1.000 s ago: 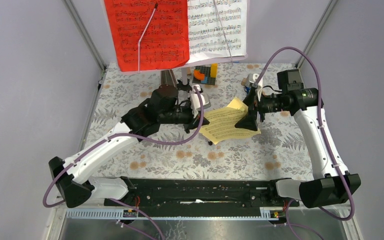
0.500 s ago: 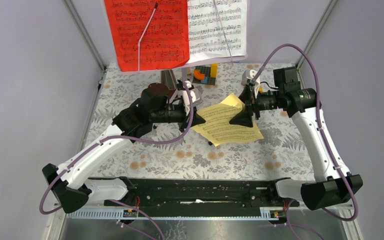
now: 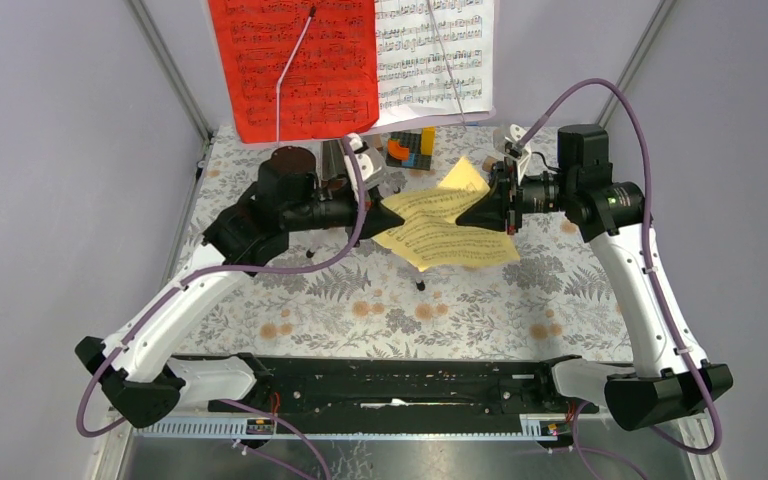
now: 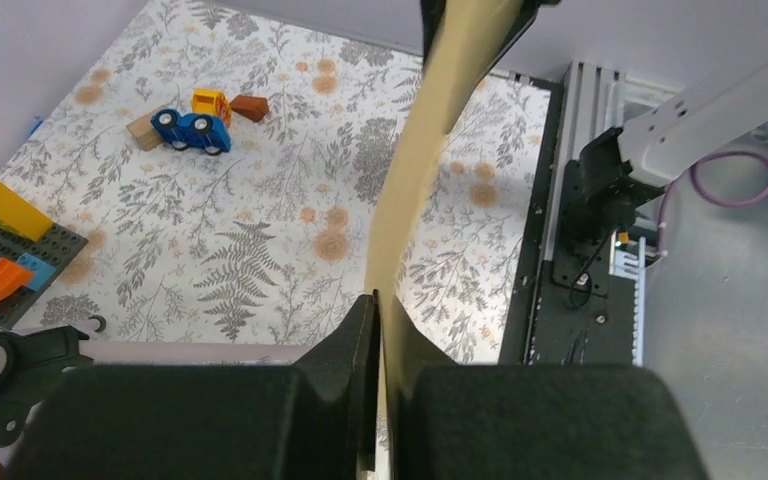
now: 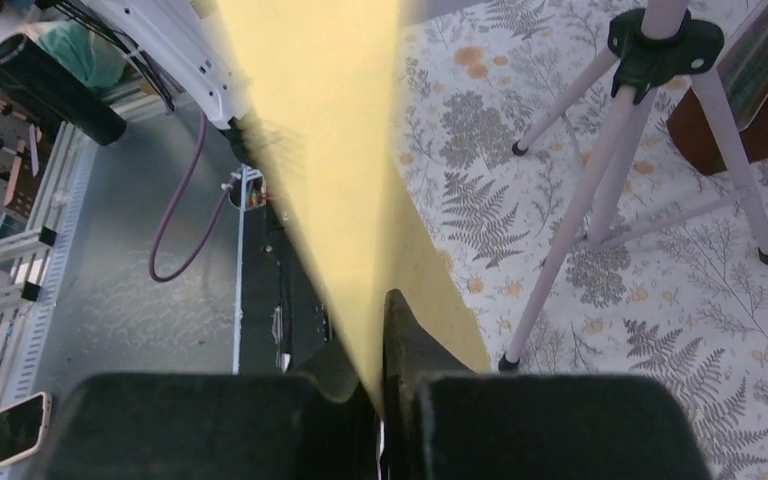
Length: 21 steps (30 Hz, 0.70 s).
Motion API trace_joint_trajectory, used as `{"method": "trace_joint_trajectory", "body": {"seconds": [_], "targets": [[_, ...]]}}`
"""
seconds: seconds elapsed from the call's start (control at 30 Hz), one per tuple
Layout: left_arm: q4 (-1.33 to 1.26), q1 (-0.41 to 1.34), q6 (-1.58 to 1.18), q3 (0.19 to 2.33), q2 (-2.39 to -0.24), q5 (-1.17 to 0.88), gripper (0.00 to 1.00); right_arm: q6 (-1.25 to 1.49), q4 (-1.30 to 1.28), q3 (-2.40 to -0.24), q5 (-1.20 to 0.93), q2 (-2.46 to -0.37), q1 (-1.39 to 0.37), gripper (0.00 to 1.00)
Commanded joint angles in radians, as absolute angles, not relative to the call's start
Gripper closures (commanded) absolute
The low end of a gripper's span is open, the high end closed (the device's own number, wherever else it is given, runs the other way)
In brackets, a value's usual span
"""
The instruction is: Set up the instrument practice props
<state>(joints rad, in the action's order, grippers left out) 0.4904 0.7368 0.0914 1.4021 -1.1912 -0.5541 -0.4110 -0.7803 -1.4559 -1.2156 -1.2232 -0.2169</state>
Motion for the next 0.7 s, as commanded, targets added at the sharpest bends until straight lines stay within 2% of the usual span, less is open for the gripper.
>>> {"method": "trace_joint_trajectory", "body": {"seconds": [0.0, 0.1, 0.23, 0.43, 0.67], "targets": [[0.531, 0.731, 0.096, 1.542, -1.185, -0.558, 0.85, -0.208, -0.615, -1.521, -1.213, -1.205, -0.246, 1.0], [0.573, 0.732, 0.119, 1.623, -1.188, -0.52, 0.65, -0.14, -0.587, -1.586, -1.198, -1.239, -0.272, 1.0], [0.613, 0.727, 0.146, 1.733, -1.192, -0.451, 0.46, -0.063, -0.54, -1.686, -1.168, -1.276, -0.321, 1.0], [0.652, 0.716, 0.181, 1.882, -1.195, -0.338, 0.27, 0.116, -0.429, -1.841, -1.154, -1.35, -0.354, 1.0], [0.616, 0.685, 0.143, 2.02, -1.212, -0.177, 0.1, 0.264, -0.381, -2.152, -1.093, -1.516, -0.364, 1.0]]}}
